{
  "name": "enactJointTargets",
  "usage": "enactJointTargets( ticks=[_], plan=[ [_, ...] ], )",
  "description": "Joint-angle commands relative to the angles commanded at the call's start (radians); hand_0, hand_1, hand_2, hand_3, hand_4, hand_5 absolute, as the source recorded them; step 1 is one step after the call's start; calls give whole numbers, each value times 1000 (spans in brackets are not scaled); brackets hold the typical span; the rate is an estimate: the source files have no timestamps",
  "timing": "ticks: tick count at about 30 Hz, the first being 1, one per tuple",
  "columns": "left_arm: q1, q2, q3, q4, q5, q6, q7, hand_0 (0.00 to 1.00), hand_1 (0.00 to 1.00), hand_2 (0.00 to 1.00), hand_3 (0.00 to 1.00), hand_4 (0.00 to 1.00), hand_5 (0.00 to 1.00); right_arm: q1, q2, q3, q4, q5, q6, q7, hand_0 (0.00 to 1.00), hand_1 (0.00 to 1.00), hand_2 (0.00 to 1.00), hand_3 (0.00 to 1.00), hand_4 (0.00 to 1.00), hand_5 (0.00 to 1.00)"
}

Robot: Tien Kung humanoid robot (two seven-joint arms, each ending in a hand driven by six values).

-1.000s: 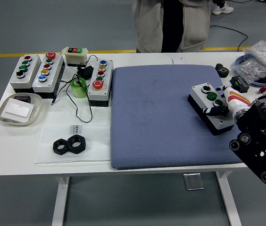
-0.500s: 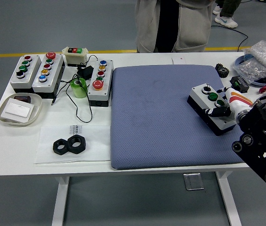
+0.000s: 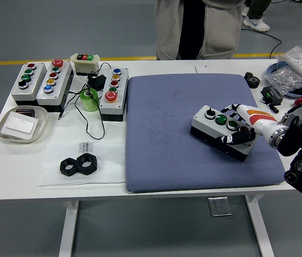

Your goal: Pick up the button,place it on the desk,press the button,press the button

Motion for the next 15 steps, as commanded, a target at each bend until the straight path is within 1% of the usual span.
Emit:
enactJointTargets(
  ticks=[2, 6, 7, 8, 10, 15],
  plan=[
    [-1, -1, 0, 0, -1, 0, 0, 743, 827, 874, 831, 642, 998, 6, -18, -20, 5, -13, -11, 66, 407, 458, 508, 716, 825, 112],
    [-1, -1, 0, 0, -1, 1, 0, 743, 827, 874, 831, 642, 998, 15, -38, -44, -1, -32, -30, 223, 407, 458, 508, 716, 825, 112],
    [-1, -2, -1, 0, 0, 1, 1, 746, 828, 874, 833, 640, 998, 19, -42, -53, -4, -30, -39, 263, 429, 456, 499, 713, 813, 58],
    [-1, -2, -2, 0, 0, 1, 1, 746, 828, 874, 833, 640, 998, 21, -44, -59, -8, -31, -48, 296, 429, 456, 499, 713, 813, 58],
    [-1, -2, -3, 0, 2, 1, 2, 746, 828, 874, 833, 640, 998, 29, -45, -70, -21, -36, -60, 357, 429, 456, 499, 713, 813, 58],
    [-2, -4, -4, 0, 3, 1, 2, 749, 827, 873, 832, 641, 998, 64, -39, -125, -65, -54, -95, 464, 441, 460, 499, 711, 815, 41]
  ],
)
